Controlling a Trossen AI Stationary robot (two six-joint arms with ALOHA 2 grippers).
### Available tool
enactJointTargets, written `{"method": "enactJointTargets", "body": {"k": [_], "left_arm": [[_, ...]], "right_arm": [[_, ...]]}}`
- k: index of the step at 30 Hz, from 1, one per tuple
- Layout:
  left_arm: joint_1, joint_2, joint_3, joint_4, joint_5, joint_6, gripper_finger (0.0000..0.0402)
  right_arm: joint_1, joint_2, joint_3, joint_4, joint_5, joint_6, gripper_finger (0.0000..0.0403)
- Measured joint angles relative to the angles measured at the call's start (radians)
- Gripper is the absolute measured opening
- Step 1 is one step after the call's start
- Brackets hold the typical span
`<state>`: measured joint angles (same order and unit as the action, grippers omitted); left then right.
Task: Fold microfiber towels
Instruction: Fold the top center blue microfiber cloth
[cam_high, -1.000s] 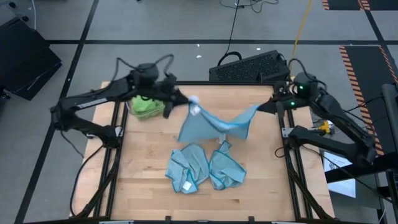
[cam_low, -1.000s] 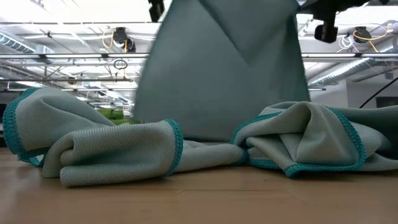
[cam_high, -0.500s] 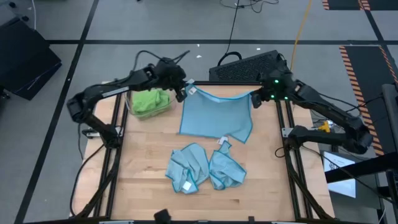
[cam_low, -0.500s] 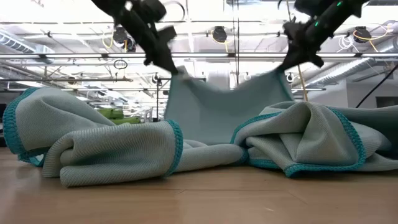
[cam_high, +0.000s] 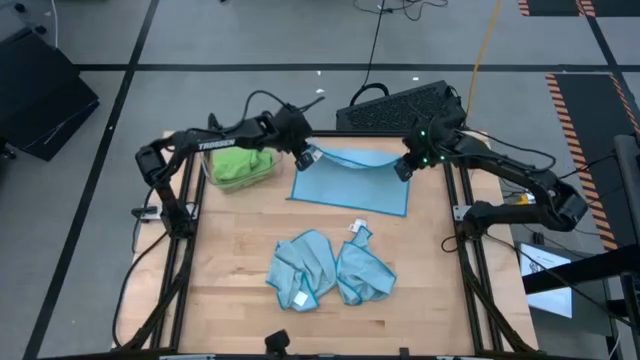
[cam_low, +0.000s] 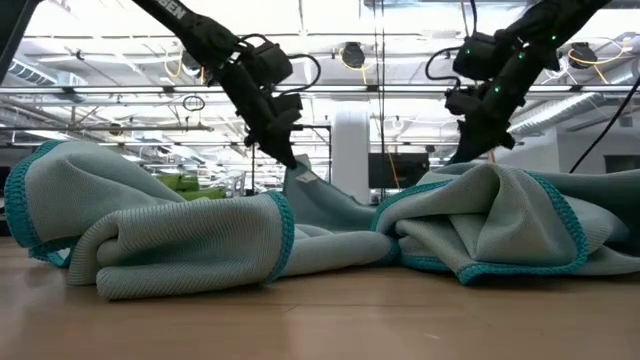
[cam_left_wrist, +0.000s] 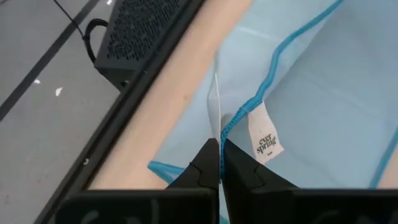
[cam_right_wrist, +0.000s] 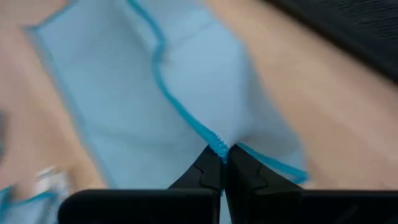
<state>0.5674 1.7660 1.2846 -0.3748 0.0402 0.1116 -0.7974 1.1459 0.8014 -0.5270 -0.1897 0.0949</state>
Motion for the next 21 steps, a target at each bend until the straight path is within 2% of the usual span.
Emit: {"method": "enactJointTargets", "body": {"k": [3,5,10,16,21], "left_arm": [[-0.011,-0.008,0.001,-0.045,0.011,0.001,0.0009],[-0.021,-0.018,0.001,-0.069,0.027,0.002,0.0011],[-0.047,-0.009,0.001,-0.124,0.111,0.007,0.0005],[-0.079,0.032,0.001,-0.128,0.094,0.027,0.0012],[-0.079,0.032,0.001,-0.165,0.090,0.034,0.0007]], "right_arm": [[-0.003,-0.002,-0.016,-0.007,-0.117,0.001,0.0000],[-0.002,-0.002,-0.028,-0.028,-0.156,0.015,0.0000],[-0.002,-0.002,-0.091,-0.029,-0.156,0.033,0.0000],[-0.002,-0.002,-0.187,0.025,-0.160,0.057,0.0000],[0.006,-0.002,-0.242,0.066,-0.276,0.077,0.0005]]}}
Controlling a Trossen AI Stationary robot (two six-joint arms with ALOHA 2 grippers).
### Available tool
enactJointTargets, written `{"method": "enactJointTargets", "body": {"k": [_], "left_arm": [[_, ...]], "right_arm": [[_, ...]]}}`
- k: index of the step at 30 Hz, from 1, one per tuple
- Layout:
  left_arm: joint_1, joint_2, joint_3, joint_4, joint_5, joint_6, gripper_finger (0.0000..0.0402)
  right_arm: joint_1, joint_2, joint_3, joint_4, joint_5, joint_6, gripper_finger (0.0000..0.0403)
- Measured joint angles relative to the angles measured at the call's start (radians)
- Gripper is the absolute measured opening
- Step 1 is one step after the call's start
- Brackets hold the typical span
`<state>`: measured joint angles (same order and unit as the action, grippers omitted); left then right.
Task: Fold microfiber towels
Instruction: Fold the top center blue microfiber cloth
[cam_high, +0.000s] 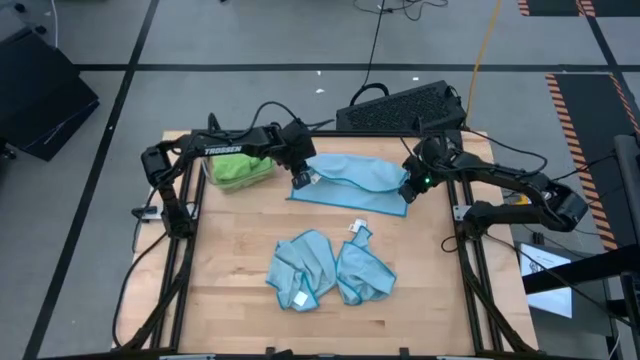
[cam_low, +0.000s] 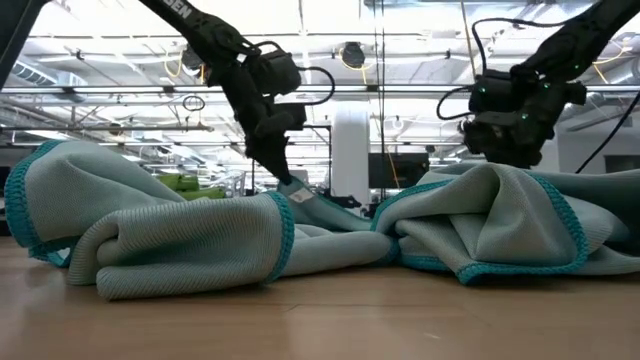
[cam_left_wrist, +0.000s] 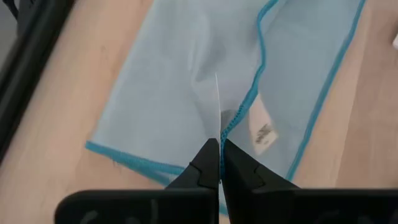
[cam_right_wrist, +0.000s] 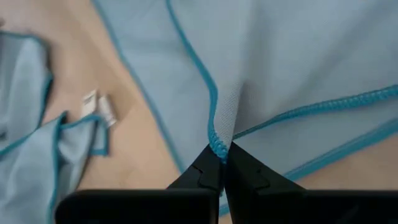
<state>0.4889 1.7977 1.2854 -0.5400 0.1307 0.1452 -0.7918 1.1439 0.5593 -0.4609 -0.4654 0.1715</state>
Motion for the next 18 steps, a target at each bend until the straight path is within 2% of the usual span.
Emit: {"method": "enactJointTargets", "body": {"k": [5,9,13,18], "left_arm": [[0.000,0.000,-0.004,-0.087,0.000,0.020,0.0008],[-0.006,0.013,-0.054,-0.050,-0.009,0.030,0.0008],[-0.009,0.011,-0.066,-0.035,-0.058,0.035,0.0010],[-0.009,0.008,-0.068,-0.040,-0.064,0.027,0.0008]], "right_arm": [[0.018,0.000,-0.048,0.016,-0.010,0.022,0.0007],[0.032,0.000,-0.076,0.048,-0.012,0.044,0.0008],[0.043,0.000,-0.082,0.046,-0.014,0.052,0.0008],[0.043,0.000,-0.082,0.041,-0.090,0.055,0.0008]]}}
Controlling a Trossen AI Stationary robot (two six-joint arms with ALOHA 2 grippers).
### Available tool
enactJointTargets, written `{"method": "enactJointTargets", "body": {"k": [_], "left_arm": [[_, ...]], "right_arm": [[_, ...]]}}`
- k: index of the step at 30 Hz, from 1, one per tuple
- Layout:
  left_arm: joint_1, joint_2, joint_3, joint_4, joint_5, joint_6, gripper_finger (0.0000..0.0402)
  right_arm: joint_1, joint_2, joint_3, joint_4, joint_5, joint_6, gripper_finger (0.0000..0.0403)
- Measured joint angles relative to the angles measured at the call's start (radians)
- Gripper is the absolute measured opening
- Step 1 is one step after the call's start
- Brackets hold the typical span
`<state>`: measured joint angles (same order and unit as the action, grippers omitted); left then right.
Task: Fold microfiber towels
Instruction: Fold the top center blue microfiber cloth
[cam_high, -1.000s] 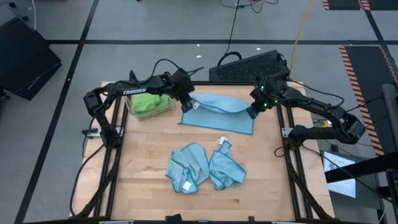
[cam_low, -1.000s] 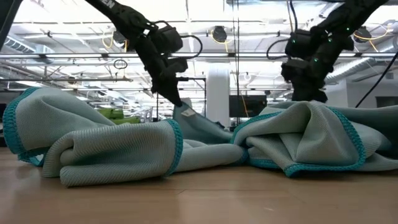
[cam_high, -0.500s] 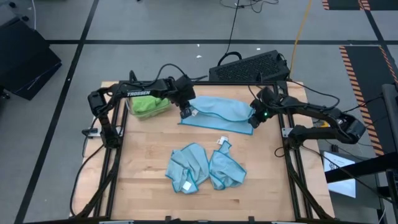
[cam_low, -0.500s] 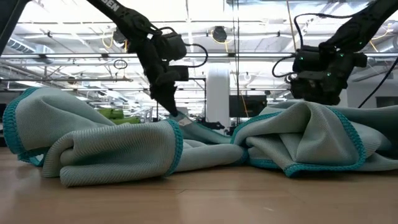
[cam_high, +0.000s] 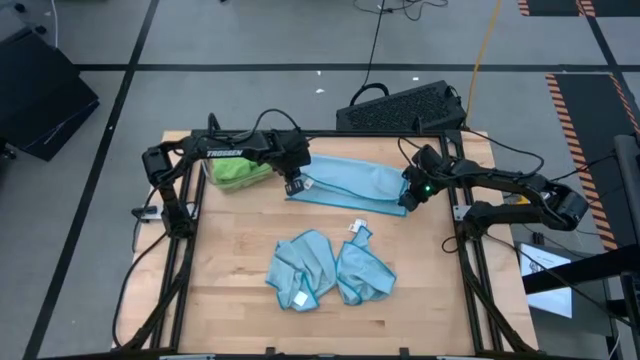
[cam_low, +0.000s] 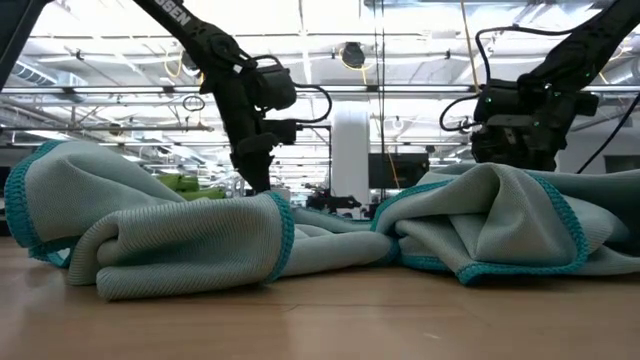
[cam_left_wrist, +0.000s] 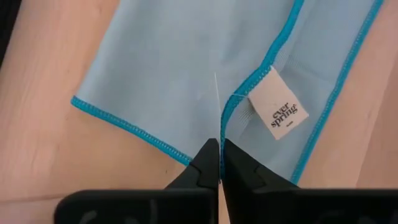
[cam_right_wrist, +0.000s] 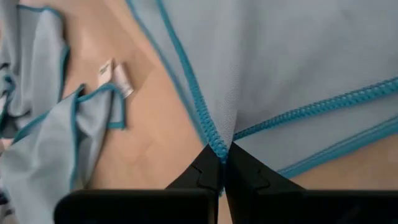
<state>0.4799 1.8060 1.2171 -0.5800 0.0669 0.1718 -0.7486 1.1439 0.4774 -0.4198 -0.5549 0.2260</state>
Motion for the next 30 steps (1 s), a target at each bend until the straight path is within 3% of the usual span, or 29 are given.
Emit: {"method": "enactJointTargets", "body": {"k": [17,22,30], "left_arm": [[-0.033,-0.006,0.000,-0.031,0.046,0.007,0.0010],[-0.033,-0.006,0.000,-0.032,0.046,0.002,0.0013],[-0.033,-0.006,0.000,-0.033,0.110,-0.052,0.0085]], "right_arm": [[0.000,0.000,0.000,-0.051,0.030,-0.004,0.0014],[0.001,0.000,0.000,-0.053,0.028,0.010,0.0054],[0.001,-0.007,0.001,-0.087,0.000,0.116,0.0160]]}}
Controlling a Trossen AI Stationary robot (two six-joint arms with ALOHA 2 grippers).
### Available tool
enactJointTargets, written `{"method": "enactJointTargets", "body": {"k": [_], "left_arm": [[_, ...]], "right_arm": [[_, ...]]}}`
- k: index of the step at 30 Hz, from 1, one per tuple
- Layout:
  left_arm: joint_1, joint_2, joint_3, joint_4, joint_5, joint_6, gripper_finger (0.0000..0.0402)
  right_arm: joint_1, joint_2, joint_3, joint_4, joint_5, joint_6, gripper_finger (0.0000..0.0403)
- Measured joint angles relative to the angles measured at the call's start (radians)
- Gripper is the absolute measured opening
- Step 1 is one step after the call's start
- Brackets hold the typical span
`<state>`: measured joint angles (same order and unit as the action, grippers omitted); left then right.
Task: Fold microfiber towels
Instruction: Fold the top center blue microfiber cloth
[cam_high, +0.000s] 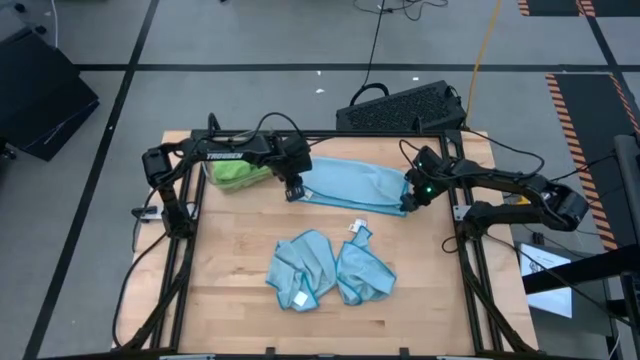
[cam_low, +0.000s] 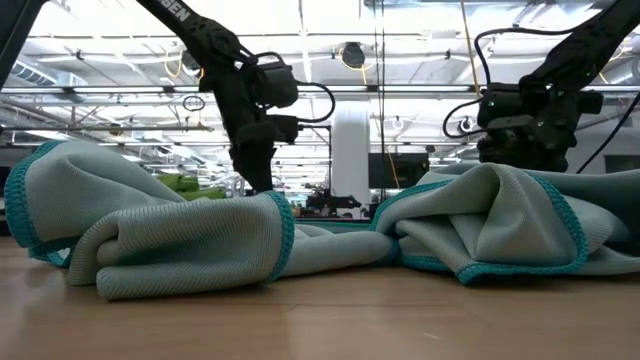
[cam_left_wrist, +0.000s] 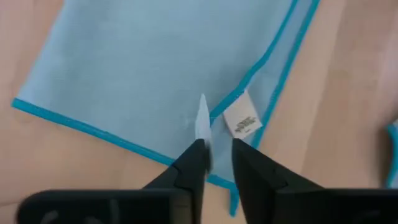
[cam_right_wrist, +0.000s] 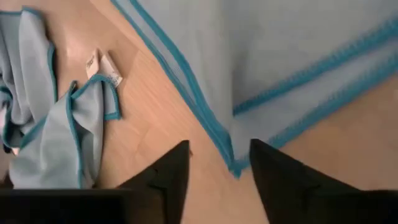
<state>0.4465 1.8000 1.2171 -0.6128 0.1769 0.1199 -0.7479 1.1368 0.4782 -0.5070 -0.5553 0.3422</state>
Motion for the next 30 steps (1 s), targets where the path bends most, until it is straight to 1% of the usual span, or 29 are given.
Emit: {"method": "enactJointTargets", "body": {"k": [3,7,10,13,17,21,23,25,27,30], "left_arm": [[0.000,-0.012,0.000,-0.012,0.041,-0.046,0.0120],[-0.001,-0.063,0.000,-0.048,0.026,-0.092,0.0164],[0.004,-0.122,0.000,-0.041,0.004,-0.124,0.0183],[0.006,-0.167,0.000,-0.015,-0.021,-0.161,0.0187],[0.002,-0.184,0.001,0.006,-0.043,-0.206,0.0175],[-0.026,-0.183,0.000,0.101,-0.031,-0.272,0.0151],[-0.063,-0.183,0.000,0.169,-0.035,-0.288,0.0136],[-0.107,-0.167,0.001,0.241,-0.092,-0.283,0.0120],[-0.140,-0.140,0.001,0.299,-0.149,-0.282,0.0103],[-0.171,-0.077,0.001,0.420,-0.174,-0.288,0.0081]], "right_arm": [[0.000,-0.020,0.000,-0.040,-0.014,0.052,0.0198],[0.000,-0.056,0.008,-0.111,-0.027,0.143,0.0237],[0.000,-0.084,0.035,-0.134,-0.024,0.200,0.0251],[0.000,-0.101,0.077,-0.121,0.002,0.222,0.0253],[0.000,-0.088,0.155,-0.086,0.086,0.219,0.0241],[-0.001,-0.029,0.237,-0.021,0.168,0.237,0.0215],[-0.003,0.020,0.266,-0.010,0.182,0.240,0.0195],[0.000,0.082,0.286,-0.026,0.176,0.217,0.0173],[0.010,0.146,0.294,-0.051,0.143,0.194,0.0148],[0.018,0.225,0.294,-0.066,0.135,0.153,0.0113]]}}
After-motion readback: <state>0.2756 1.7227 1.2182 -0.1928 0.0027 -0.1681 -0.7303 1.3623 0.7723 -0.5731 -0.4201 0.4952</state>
